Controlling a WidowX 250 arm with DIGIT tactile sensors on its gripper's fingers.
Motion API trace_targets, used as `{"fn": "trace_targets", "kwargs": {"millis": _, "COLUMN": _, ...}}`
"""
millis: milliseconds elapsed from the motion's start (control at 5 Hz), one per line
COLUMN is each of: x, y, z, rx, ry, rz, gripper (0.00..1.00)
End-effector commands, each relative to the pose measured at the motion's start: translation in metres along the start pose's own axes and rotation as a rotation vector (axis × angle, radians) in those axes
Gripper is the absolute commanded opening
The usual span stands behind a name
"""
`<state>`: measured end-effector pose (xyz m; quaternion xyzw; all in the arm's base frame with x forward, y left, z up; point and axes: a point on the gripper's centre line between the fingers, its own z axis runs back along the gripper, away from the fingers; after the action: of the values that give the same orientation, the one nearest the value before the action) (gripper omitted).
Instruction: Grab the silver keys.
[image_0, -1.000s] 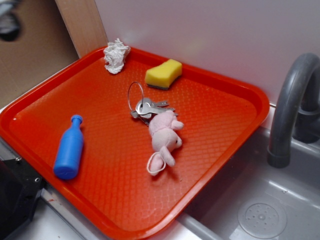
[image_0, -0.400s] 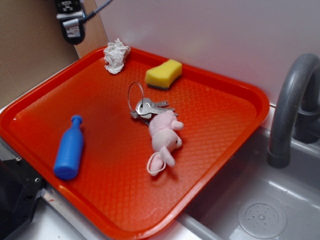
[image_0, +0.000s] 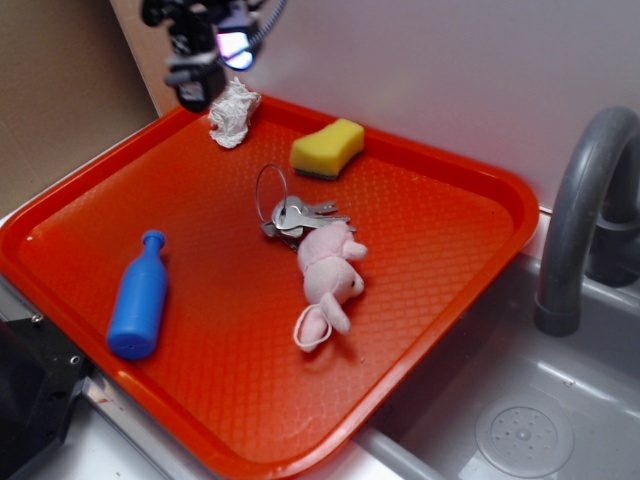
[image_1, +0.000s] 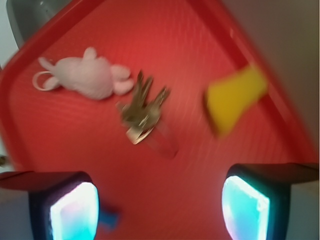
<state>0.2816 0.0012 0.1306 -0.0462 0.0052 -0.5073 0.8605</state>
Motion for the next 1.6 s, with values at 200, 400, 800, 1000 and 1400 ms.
{"fn": "trace_targets", "kwargs": {"millis": 200, "x": 0.020, "y": -0.008, "z": -0.051, "rx": 0.103, "ry": -0.050, "rz": -0.493, "gripper": 1.00}}
{"fn": "trace_targets", "kwargs": {"millis": 400, "x": 0.018, "y": -0.003, "z": -0.067, "rx": 0.095, "ry": -0.046, "rz": -0.475, "gripper": 1.00}}
{"fn": "trace_targets", "kwargs": {"millis": 800, "x": 0.020, "y": -0.010, "z": -0.078, "rx": 0.073, "ry": -0.026, "rz": -0.490, "gripper": 1.00}}
{"fn": "trace_targets", "kwargs": {"millis": 1000, "x": 0.019, "y": -0.009, "z": -0.081, "rx": 0.072, "ry": -0.025, "rz": -0.483, "gripper": 0.00}}
{"fn": "trace_targets", "kwargs": {"millis": 1400, "x": 0.018, "y": -0.008, "z": -0.086, "rx": 0.061, "ry": -0.005, "rz": -0.479, "gripper": 0.00}}
